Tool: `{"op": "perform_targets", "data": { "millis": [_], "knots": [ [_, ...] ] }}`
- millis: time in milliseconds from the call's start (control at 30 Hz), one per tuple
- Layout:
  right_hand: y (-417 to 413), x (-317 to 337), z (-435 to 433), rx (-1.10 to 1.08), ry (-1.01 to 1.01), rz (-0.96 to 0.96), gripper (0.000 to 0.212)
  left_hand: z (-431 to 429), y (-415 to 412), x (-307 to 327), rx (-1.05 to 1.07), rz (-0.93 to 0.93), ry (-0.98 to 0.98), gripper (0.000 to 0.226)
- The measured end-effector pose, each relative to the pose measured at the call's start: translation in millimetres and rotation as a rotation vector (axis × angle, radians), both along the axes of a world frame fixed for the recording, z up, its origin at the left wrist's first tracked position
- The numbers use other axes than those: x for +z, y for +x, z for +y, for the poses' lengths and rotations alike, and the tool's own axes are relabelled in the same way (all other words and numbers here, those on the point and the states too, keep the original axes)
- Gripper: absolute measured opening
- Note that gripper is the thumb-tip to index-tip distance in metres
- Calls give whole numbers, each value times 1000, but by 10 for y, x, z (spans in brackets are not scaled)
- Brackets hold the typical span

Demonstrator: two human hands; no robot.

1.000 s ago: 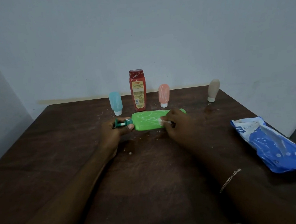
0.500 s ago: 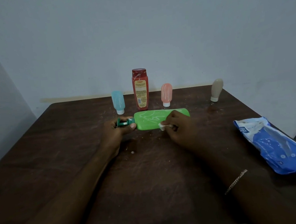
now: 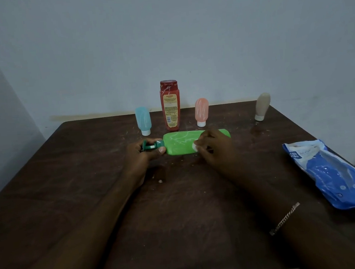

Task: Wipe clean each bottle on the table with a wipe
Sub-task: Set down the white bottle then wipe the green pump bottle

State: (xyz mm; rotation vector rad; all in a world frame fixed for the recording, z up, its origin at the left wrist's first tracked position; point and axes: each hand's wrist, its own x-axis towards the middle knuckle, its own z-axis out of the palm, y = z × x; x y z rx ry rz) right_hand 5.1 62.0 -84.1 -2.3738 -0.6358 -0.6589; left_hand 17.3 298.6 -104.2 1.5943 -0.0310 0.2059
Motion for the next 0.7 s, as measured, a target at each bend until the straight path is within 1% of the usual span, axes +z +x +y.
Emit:
{"op": "perform_targets", "data": {
  "millis": [100,167,267,333,400,467,533,633,700],
  "knots": [
    [76,18,46,-88,55,6,29,-2,4,-15,18,-21,34,21],
    [72,-4,161,-19,36,6,25,-5,4,-14,17,-15,35,22],
    [6,-35,199,86,-50,44,24,-1,-2,-5,6,-6,28,25],
    [5,-45,103,46,-33,28,23,-1,-7,2,-4,-9,20,25],
    [40,-35,34,-43,30,-12,21,-8,-17,10,-10,-26,16,25],
    [75,-5,89,-68,56,-8,23,-28,-18,11,-11,-37,14,25],
    [59,23,246,-9,35,5,26,-34,-18,18,-8,-14,14,24],
    [-5,-21,334,101,-48,-3,27,-17,-12,2,-7,14,13,24],
    [-26,-36,236,105,-69,23,27,-11,-13,0,-2,11,9,23]
  ]
}}
